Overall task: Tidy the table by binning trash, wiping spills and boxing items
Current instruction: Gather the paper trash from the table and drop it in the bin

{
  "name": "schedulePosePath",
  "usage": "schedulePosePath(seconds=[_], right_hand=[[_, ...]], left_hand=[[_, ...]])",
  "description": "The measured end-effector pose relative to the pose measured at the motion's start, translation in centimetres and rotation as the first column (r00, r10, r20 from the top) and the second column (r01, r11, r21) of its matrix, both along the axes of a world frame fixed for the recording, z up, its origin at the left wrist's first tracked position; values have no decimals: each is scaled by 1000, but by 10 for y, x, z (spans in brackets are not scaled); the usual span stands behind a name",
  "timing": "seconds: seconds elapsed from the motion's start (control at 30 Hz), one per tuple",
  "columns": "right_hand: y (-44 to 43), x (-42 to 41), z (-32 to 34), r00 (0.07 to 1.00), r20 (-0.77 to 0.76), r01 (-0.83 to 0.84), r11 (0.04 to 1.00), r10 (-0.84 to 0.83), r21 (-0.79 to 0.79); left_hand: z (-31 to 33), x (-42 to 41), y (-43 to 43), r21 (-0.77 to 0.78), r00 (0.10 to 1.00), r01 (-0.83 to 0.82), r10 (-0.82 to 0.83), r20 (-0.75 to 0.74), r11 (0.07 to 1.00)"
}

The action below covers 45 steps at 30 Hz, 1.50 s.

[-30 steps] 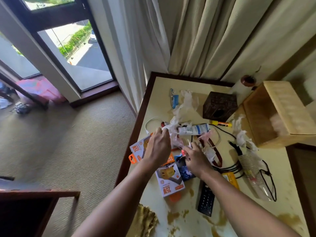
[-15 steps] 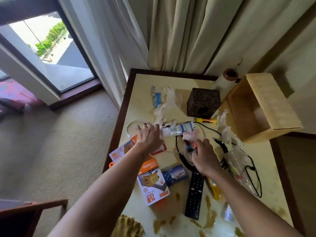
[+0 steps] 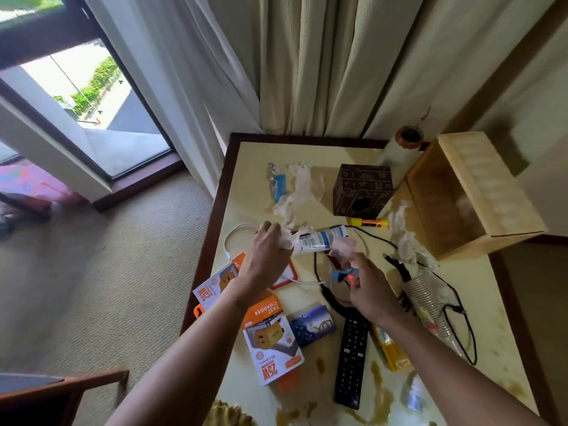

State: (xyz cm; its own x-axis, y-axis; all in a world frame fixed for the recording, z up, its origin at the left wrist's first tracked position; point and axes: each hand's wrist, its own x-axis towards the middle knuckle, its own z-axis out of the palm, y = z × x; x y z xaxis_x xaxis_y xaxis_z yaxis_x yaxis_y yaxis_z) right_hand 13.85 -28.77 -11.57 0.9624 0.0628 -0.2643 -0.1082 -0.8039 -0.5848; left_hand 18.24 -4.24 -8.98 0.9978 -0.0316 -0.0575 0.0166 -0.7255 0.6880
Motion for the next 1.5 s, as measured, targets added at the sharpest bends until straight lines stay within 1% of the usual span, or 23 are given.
schedulePosePath(seconds=[0.07, 0.13, 0.17, 0.23, 0.3, 0.33, 0.37, 0.43, 0.5, 0.53, 0.63, 0.73, 0.8, 0.87, 0.97, 1.03, 1.13, 1.23, 1.33, 1.4, 1.5], right_hand=[[0, 7, 6, 996, 38, 73, 992, -77, 105], [1, 17, 13, 986, 54, 147, 976, -157, 160], [3, 21, 16, 982, 40, 176, 968, -186, 178], [9, 30, 17, 978, 2, 205, 960, -209, 192], [15, 36, 13, 981, 9, 191, 965, -196, 181], [17, 38, 9, 983, 3, 183, 970, -186, 162], [19, 40, 4, 984, -21, 179, 976, -178, 121], [21, 41, -4, 979, -88, 182, 983, -182, -14], [22, 42, -8, 976, -100, 188, 979, -194, -75], [23, 42, -8, 974, -95, 196, 977, -204, -85], [22, 45, -8, 973, -84, 208, 973, -217, -103], [18, 45, -4, 972, -81, 214, 973, -221, -91], [15, 43, 0, 964, -75, 251, 967, -254, -49], [11, 42, 5, 945, -63, 321, 947, -320, -1], [4, 42, 13, 907, -47, 421, 904, -418, 71], [-2, 42, 20, 880, -22, 474, 877, -474, 74], [-9, 38, 33, 854, 5, 515, 847, -520, 129], [-17, 27, 49, 814, 31, 562, 800, -580, 211], [-33, 3, 72, 756, 44, 614, 730, -653, 301], [-52, -19, 85, 728, 68, 619, 698, -682, 360], [-95, -60, 102, 663, 42, 653, 605, -747, 456]], left_hand=[[5, 5, 0, -58, 997, -41, 45, 70, 997], [5, 16, -1, -90, 997, -29, 36, 74, 996], [3, 24, -2, -76, 999, -17, 21, 50, 997], [-8, 41, -5, 22, 999, 16, -15, -28, 1000], [-18, 56, -8, 121, 991, 36, -20, -136, 992], [-23, 62, -10, 158, 982, 21, 9, -186, 987], [-28, 67, -10, 181, 973, 4, 38, -227, 984], [-42, 76, -11, 186, 959, -20, 71, -274, 982], [-46, 79, -13, 202, 959, -25, 80, -271, 979], [-47, 80, -14, 237, 961, -22, 86, -263, 971], [-36, 78, -18, 374, 971, 8, 82, -224, 927], [-32, 76, -21, 415, 968, 49, 58, -242, 909], [-29, 73, -22, 388, 969, 49, 51, -242, 920], [-24, 70, -21, 337, 977, 6, 67, -203, 941], [-9, 63, -19, 182, 979, -56, 90, -181, 982], [5, 56, -19, 99, 977, -67, 86, -195, 993], [37, 34, -24, 3, 983, -62, 62, -173, 998], [66, 8, -38, -103, 992, -3, -10, -122, 995], [92, -18, -60, -178, 985, 120, -139, -99, 977], [108, -34, -82, -207, 972, 194, -217, -92, 959], [127, -66, -130, -276, 946, 290, -318, -64, 916]])
